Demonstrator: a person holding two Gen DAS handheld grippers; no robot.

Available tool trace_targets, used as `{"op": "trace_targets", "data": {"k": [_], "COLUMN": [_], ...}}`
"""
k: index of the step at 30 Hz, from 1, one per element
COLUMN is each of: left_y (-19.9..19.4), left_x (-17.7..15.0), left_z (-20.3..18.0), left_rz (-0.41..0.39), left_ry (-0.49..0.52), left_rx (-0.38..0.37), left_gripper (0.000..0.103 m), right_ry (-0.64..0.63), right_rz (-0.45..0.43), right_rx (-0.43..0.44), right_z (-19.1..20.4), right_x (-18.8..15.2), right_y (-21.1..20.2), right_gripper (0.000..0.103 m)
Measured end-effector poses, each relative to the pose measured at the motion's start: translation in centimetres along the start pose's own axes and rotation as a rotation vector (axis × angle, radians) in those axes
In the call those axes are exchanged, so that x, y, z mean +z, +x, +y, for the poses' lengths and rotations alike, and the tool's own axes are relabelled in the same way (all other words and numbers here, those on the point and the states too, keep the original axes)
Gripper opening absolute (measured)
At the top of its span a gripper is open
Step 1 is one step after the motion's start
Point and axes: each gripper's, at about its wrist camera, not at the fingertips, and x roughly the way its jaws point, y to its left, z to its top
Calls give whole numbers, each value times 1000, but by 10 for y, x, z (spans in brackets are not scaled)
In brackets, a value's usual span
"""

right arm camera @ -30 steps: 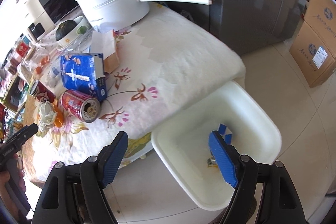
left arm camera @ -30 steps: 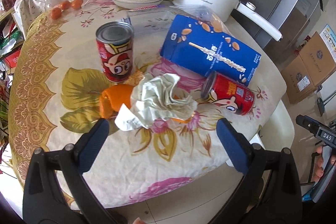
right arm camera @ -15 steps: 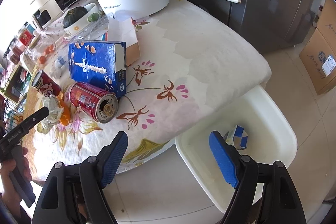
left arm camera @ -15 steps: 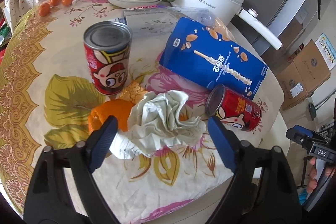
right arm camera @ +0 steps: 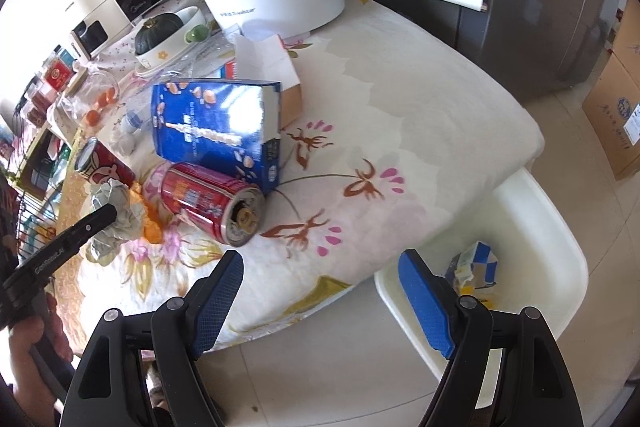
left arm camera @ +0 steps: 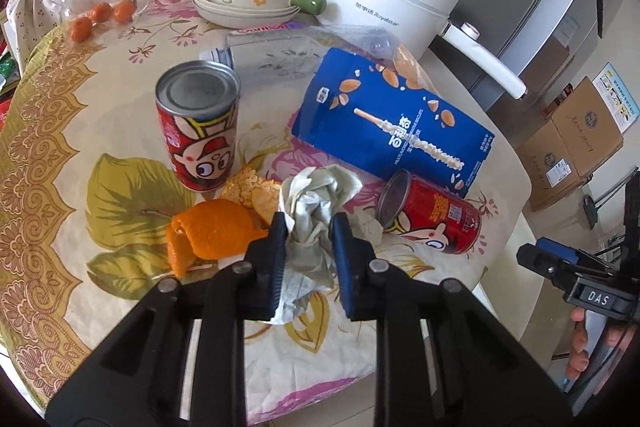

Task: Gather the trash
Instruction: 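Grasp the crumpled tissue with left gripper while right gripper grasps the red can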

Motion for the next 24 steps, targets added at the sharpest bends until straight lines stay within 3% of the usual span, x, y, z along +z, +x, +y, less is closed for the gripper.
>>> {"op": "trace_targets", "data": {"k": [5, 10, 24], "left_y": [-29, -47, -53], "left_x": [1, -5, -27], "left_z": [11, 24, 69], "left_rz": [-56, -78, -27], "left_ry": [-33, -25, -32], "left_rx": [-34, -23, 18], "left_gripper": [24, 25, 24], "right_ry": [20, 78, 140], "right_rz": [-23, -38, -135], "right_rx": [35, 59, -130], "right_z": [28, 55, 103], "right_x": [3, 6, 15], "right_y": [6, 18, 58], "right_gripper": [87, 90, 97]}}
